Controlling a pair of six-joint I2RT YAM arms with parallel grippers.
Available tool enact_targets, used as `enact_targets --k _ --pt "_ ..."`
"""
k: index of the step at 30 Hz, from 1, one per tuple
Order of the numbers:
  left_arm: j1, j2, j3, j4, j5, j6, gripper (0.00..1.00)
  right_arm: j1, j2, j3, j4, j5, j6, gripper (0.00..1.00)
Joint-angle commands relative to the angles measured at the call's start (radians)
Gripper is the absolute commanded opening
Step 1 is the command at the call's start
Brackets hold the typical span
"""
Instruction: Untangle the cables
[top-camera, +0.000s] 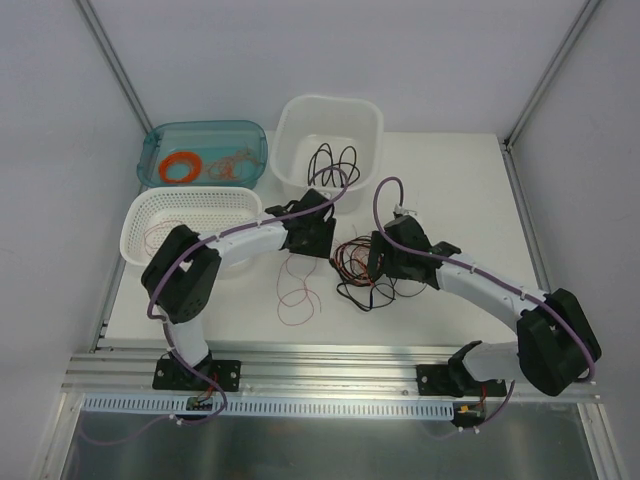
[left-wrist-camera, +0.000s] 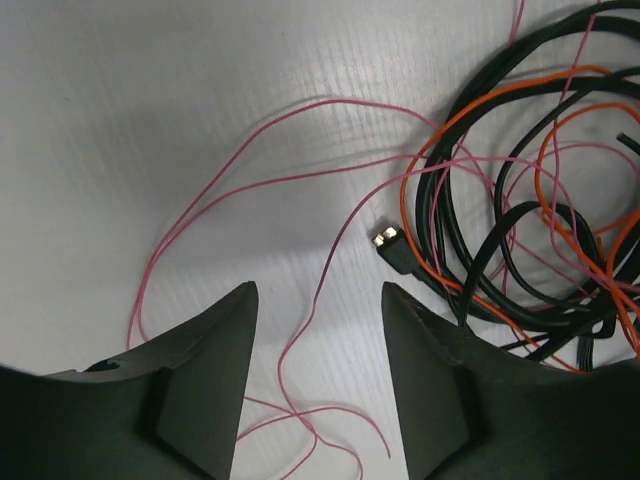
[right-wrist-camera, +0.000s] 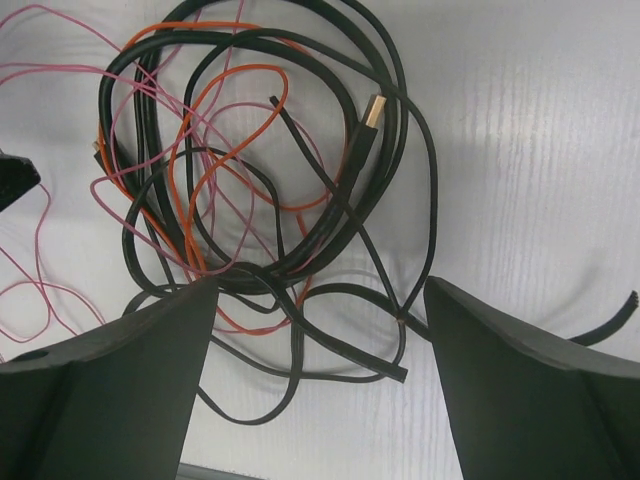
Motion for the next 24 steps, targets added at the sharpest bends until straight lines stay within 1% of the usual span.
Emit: enact_targets --k 1,2,4,5,7,8,9,13,14,16,17,19,20,22,23,24 --pt "-0.006 0.05 0.067 0.001 -0.062 0.039 0.52 -0.01 0.009 -0.018 0.085 -0.02 0.05 0.88" --pt "-0.006 0.075 0.074 0.002 -0.063 0.042 0.46 -0.012 0.01 -0.023 0.092 -0.021 0.055 0.89" --pt "-0.006 0.096 0.088 0.004 -0.054 0.04 0.38 -0.012 0.029 -0.023 0.111 -0.034 0.062 0.89" --pt "-0.006 0.111 0.088 0.002 -0.051 0.039 0.31 -0.012 0.038 -0.018 0.115 -0.035 0.065 0.88" --pt "-0.006 0.121 0.088 0.004 -0.054 0.034 0.2 -0.012 0.053 -0.015 0.131 -0.043 0.071 0.88" --pt "-0.006 0.119 0.085 0.005 -0.058 0.033 0.07 -0.013 0.073 -0.012 0.134 -0.044 0.072 0.88" --pt "-0.006 0.113 0.081 0.004 -0.063 0.033 0.01 -0.013 0.084 -0.009 0.138 -0.045 0.073 0.89" --pt "-0.006 0.029 0.053 0.002 -0.088 0.054 0.0 -0.015 0.136 0.003 0.128 -0.031 0.071 0.88" --pt "-0.006 -0.029 0.047 -0.001 -0.1 0.062 0.0 -0.019 0.154 0.003 0.126 -0.029 0.075 0.88" --pt "-0.006 -0.097 0.032 -0.01 -0.115 0.076 0.0 -0.026 0.17 0.002 0.111 -0.023 0.084 0.85" --pt "-0.004 -0.167 0.031 -0.016 -0.132 0.08 0.0 -0.035 0.179 0.002 0.105 -0.022 0.091 0.84" --pt "-0.004 -0.233 0.042 -0.048 -0.15 0.102 0.0 -0.047 0.196 0.002 0.086 -0.012 0.098 0.8" --pt "-0.001 -0.294 0.053 -0.062 -0.161 0.109 0.0 -0.052 0.199 0.002 0.077 -0.009 0.105 0.78" --pt "0.002 -0.374 0.091 -0.099 -0.169 0.141 0.0 -0.07 0.203 -0.001 0.048 0.001 0.116 0.71" --pt "0.003 -0.399 0.107 -0.11 -0.18 0.152 0.0 -0.076 0.202 -0.003 0.04 0.006 0.122 0.64" --pt "0.008 -0.42 0.14 -0.123 -0.184 0.161 0.0 -0.084 0.2 -0.003 0.021 0.014 0.124 0.61"
